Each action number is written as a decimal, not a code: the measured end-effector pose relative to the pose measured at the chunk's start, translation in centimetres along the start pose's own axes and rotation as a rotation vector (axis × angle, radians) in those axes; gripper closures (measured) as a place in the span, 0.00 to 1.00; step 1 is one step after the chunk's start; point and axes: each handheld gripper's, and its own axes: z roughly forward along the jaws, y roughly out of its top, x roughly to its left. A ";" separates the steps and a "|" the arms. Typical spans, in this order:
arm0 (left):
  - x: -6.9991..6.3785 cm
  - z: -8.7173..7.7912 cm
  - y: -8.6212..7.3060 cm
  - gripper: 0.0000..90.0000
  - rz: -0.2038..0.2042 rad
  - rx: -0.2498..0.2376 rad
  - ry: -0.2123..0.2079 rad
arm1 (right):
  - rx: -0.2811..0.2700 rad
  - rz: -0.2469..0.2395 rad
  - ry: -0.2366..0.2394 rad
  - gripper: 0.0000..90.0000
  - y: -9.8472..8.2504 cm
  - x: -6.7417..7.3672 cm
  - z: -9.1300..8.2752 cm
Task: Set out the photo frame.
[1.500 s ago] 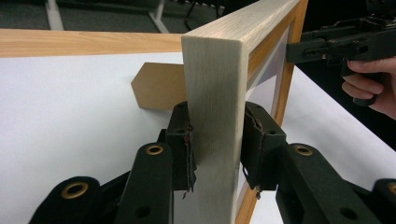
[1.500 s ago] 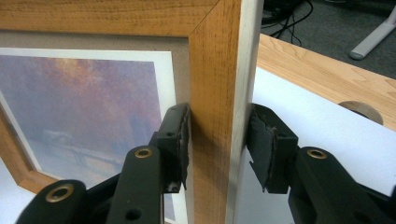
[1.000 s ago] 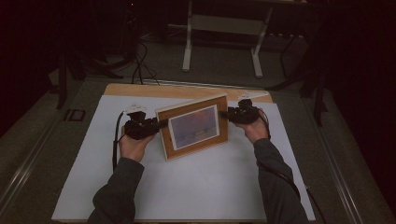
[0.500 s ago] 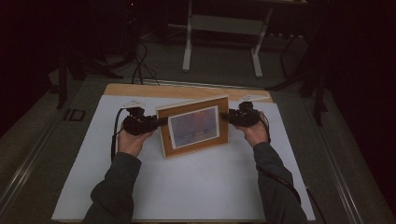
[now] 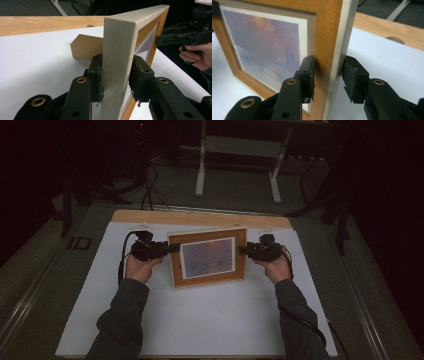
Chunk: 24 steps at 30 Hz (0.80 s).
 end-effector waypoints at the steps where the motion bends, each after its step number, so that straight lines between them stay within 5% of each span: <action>1: 0.0 0.0 0.0 0.73 0.002 0.000 -0.001 | 0.002 0.005 0.016 0.68 0.0 -0.2 0.1; 7: 0.0 0.0 0.0 0.74 0.009 0.002 -0.006 | 0.007 0.018 0.111 0.58 -0.3 -1.0 1.5; 24: 0.6 0.7 0.4 0.72 0.022 -0.006 -0.046 | -0.002 0.025 0.115 0.68 -1.5 -0.8 0.0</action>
